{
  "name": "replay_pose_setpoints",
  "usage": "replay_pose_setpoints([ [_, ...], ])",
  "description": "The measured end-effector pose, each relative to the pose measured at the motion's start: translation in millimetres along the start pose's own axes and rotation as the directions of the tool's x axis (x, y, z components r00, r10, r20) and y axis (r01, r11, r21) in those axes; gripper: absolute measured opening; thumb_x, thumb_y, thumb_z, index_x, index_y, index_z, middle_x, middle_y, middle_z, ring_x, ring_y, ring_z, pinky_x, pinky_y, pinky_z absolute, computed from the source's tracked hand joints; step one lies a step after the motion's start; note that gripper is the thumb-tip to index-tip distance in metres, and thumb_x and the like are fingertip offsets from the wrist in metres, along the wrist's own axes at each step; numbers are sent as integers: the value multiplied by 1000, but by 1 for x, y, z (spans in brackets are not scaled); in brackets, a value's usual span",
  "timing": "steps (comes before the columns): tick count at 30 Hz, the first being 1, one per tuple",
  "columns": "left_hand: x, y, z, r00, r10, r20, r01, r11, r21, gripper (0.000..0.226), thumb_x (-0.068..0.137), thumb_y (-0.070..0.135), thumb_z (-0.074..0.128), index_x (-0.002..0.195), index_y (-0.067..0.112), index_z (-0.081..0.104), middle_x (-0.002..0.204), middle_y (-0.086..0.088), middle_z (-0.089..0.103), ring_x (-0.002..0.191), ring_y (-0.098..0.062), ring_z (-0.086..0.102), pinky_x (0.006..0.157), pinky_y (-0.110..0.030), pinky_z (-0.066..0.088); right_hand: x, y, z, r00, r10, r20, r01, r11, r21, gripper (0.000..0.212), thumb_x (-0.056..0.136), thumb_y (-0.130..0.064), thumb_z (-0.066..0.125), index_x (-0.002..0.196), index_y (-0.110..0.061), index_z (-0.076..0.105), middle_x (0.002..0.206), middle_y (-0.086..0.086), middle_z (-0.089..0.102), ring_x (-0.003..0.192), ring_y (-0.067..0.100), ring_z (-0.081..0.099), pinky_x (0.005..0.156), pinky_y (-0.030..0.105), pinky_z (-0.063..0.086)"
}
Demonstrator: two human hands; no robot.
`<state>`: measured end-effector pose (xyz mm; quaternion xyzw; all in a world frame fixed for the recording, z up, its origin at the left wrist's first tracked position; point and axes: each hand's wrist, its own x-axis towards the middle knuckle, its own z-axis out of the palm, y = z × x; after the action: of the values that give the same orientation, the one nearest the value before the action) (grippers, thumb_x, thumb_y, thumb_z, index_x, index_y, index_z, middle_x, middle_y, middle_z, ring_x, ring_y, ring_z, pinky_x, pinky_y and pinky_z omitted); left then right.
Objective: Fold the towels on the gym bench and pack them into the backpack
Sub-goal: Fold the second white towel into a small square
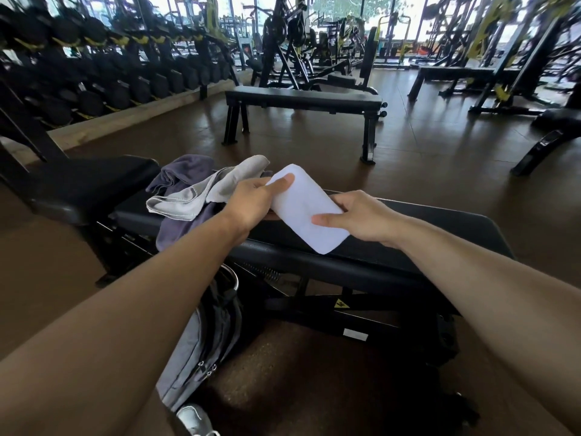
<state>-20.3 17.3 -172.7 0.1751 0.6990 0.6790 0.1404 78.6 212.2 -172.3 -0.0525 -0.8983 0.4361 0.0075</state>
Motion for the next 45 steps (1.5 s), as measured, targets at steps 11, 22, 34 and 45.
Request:
replay_pose_setpoints([
  [11, -19, 3, -61, 980, -112, 162, 93, 988, 121, 22, 99, 34, 61, 109, 17, 70, 101, 3, 76, 104, -17, 69, 84, -38, 60, 5, -21, 14, 1000, 26, 10, -27, 987, 158, 35, 85, -20, 80, 119, -23, 71, 113, -5, 75, 110, 17, 68, 106, 41, 50],
  [22, -47, -73, -169, 804, -595, 0, 364, 492, 791, 26, 92, 25, 74, 111, 8, 69, 99, -7, 75, 98, -23, 74, 79, -37, 63, 39, -58, 94, 979, -58, 194, 141, 884, -445, 37, 78, -40, 83, 113, -32, 74, 105, -14, 68, 100, 12, 63, 80, 29, 47],
  [34, -37, -120, -164, 751, -609, -255, 573, 410, 710, 32, 96, 35, 60, 88, 4, 63, 87, -13, 73, 84, -28, 73, 81, -41, 63, 60, -79, 139, 986, -36, 162, 127, 794, -595, 35, 76, -50, 80, 108, -35, 74, 95, -9, 69, 91, 20, 65, 79, 34, 54],
  [45, -47, -121, -184, 630, -738, -242, 604, 269, 750, 23, 99, 22, 58, 94, 0, 64, 98, -13, 69, 102, -31, 71, 89, -44, 60, 53, -75, 176, 970, 7, 241, 127, 834, -536, 33, 81, -46, 77, 96, -18, 76, 85, 4, 75, 75, 22, 71, 58, 28, 54],
])
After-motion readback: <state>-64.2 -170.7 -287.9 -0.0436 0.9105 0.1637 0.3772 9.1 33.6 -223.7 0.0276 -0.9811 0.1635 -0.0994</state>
